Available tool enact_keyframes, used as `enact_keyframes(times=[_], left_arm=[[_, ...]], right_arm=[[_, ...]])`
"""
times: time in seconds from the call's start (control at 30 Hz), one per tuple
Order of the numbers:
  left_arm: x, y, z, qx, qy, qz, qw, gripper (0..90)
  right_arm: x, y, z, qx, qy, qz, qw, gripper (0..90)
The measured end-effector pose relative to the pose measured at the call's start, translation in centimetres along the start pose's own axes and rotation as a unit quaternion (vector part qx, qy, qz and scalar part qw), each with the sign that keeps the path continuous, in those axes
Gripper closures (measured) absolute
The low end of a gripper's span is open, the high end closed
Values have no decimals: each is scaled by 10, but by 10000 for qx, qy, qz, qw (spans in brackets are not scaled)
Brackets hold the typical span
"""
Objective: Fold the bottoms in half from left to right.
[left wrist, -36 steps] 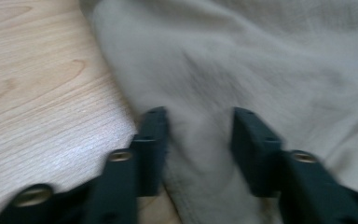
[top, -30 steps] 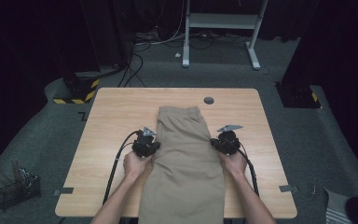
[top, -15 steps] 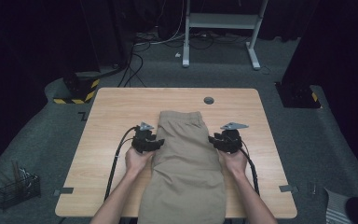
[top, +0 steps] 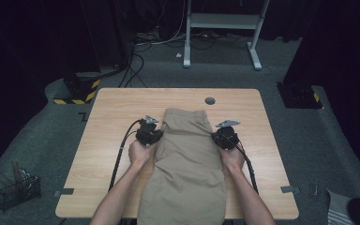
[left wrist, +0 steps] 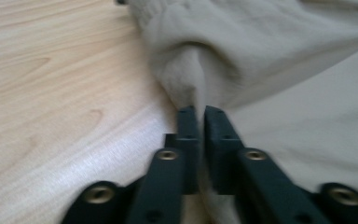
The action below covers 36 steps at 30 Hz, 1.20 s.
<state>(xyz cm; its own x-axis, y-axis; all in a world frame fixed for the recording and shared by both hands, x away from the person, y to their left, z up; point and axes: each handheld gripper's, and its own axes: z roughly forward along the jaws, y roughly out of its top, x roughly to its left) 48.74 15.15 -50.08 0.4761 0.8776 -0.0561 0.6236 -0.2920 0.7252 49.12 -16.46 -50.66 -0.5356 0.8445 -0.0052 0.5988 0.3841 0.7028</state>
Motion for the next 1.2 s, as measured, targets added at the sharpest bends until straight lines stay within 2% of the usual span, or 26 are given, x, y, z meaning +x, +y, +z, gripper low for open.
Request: enact_keyframes(times=[0.07,0.1,0.13,0.23,0.33,0.4,0.43,0.47,0.57,0.6,0.67,0.7,0.73,0.77,0.8,0.83,0.87,0.9,0.97,1.03,1.13,1.2], left_arm=[[-2,-2,-7,-50,-110,5,9999,554],[-2,-2,-7,-50,-110,5,9999,506],[-7,-9,-22,-174,-231,109,9995,461],[-16,-22,-43,-223,-535,156,9982,397],[-26,-35,-48,-76,-730,271,9969,402],[-32,-43,-42,93,-698,420,9966,423],[-32,-43,-42,93,-698,420,9966,424],[-34,-47,-32,298,-572,534,9965,424],[-33,-47,-26,260,-507,517,9970,434],[-32,-43,-21,292,-300,642,9971,435],[-29,-36,-15,254,-95,805,9964,405],[-29,-36,-15,254,-95,805,9964,383],[-25,-32,-9,239,-32,701,9972,383],[-15,-25,0,197,-54,419,9989,358],[-10,-22,5,128,-24,300,9995,345],[-10,-22,5,128,-24,300,9995,354],[-3,-16,8,218,4,159,9996,353],[-2,-13,6,268,-41,50,9996,354],[-6,-13,-5,65,-127,38,9999,346],[-15,-15,-21,-148,-300,99,9994,346],[-33,-21,-38,-253,-494,394,9977,342],[-46,-29,-41,-153,-520,652,9964,342]], right_arm=[[-2,-3,-2,35,-47,169,9998,689],[-2,-3,-2,35,-47,169,9998,689],[0,-8,-15,-158,64,254,9995,625],[11,-18,-37,-443,328,172,9983,604],[30,-29,-47,-403,521,-213,9976,634],[40,-37,-45,-282,694,-338,9966,650],[40,-37,-45,-282,694,-338,9966,650],[45,-42,-39,-133,670,-465,9966,652],[43,-44,-30,-31,650,-461,9968,654],[38,-42,-27,-93,612,-393,9973,655],[34,-37,-21,-131,502,-505,9974,647],[34,-37,-21,-131,502,-505,9974,647],[31,-34,-17,-162,441,-514,9976,641],[25,-25,-8,-199,252,-517,9981,622],[23,-20,-3,-192,137,-557,9982,620],[23,-20,-3,-192,137,-557,9982,620],[16,-9,4,-85,37,-469,9989,603],[14,-5,6,-5,-13,-432,9991,596],[15,0,4,112,-167,-432,9989,576],[21,-2,-8,-55,-57,-406,9991,562],[35,-8,-28,-355,223,-419,9982,547],[47,-16,-34,-328,416,-483,9974,532]])
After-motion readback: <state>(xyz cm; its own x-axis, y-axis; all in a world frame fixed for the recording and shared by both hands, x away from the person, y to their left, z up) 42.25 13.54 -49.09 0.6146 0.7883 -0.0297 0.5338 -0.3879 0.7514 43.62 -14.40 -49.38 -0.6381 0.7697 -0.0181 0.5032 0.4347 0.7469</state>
